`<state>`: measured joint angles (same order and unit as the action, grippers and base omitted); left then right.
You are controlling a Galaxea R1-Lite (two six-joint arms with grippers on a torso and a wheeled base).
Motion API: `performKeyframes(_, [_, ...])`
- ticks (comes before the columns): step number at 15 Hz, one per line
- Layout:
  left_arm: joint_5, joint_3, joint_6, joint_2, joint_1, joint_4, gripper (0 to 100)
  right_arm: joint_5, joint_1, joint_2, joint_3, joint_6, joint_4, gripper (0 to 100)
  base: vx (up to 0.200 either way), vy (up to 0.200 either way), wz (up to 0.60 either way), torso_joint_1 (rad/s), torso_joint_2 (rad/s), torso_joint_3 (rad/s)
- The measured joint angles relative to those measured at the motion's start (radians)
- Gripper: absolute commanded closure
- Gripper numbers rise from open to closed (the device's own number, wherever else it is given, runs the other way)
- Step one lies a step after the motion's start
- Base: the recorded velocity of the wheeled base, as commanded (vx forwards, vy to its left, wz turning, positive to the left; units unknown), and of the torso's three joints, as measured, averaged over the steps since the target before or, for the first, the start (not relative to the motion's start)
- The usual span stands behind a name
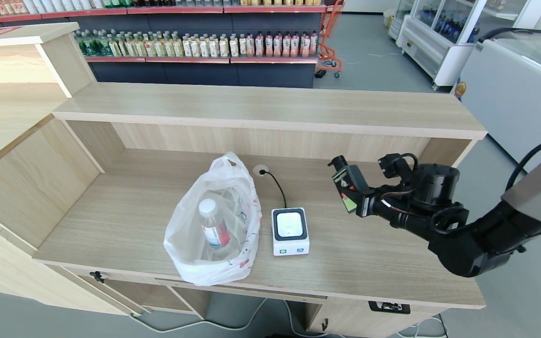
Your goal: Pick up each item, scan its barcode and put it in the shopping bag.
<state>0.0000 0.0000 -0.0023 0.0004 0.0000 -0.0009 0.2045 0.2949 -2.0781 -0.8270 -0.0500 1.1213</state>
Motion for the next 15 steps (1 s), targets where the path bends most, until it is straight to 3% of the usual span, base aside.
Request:
performKeyframes(4, [0.000,0.000,0.001,0.000,0.000,0.001,0,-0.002,0.007,0.176,0.015,0.013,-0.179,100,0.000,0.200,0.00,0.005,0.00,0.005])
performKeyframes(15, [0.000,0.000,0.000,0.000,0.001,0.000,0,-0.012,0.164,0.312,-0.059,0.013,-0.425,100,0.000,0.000,0.00,0.000,0.00,0.000])
